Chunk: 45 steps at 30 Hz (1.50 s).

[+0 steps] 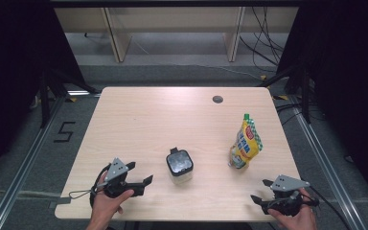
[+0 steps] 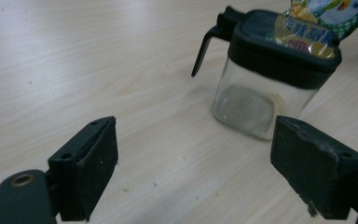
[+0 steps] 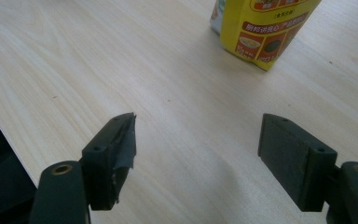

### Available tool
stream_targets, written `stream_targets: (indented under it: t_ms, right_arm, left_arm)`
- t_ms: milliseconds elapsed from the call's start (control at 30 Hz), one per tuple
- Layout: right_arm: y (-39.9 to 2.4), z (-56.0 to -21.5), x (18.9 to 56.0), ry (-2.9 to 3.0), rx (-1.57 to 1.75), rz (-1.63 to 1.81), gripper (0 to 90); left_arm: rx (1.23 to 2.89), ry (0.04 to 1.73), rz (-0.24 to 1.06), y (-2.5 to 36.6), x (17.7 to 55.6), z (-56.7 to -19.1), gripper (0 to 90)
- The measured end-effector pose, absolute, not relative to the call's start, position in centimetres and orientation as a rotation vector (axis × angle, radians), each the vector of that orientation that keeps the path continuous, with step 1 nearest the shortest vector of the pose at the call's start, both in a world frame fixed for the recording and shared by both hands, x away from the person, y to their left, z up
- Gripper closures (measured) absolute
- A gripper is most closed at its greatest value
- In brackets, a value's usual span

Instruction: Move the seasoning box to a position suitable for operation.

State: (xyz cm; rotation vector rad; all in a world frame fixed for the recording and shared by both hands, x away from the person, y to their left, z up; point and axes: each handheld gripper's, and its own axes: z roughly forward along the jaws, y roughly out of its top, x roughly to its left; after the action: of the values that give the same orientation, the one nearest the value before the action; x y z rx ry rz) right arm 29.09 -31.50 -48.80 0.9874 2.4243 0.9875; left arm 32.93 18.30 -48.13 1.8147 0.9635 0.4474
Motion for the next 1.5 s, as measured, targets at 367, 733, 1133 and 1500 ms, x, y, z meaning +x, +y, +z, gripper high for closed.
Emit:
stream_targets:
  t_ms: [367, 733, 1133, 1500]
  right_arm:
    - [-31.4, -48.8, 29.2, 2.425, 0.968, 0.992, 28.7]
    - [-31.3, -48.9, 29.1, 2.434, 0.985, 0.983, 29.0]
    - [-31.3, -49.0, 29.3, 2.448, 0.932, 0.99, 29.3]
    - [-31.2, -49.0, 29.1, 2.458, 0.978, 0.974, 29.3]
  left_arm:
    - [1.861, 0.87, 0.43, 15.8, 36.5, -44.8, 66.1]
    - [1.997, 0.768, 0.443, 12.1, 39.6, -42.9, 89.0]
    - [2.116, 0.741, 0.436, 9.1, 41.9, -43.0, 89.2]
    - [2.185, 0.745, 0.405, 8.0, 43.2, -43.5, 89.2]
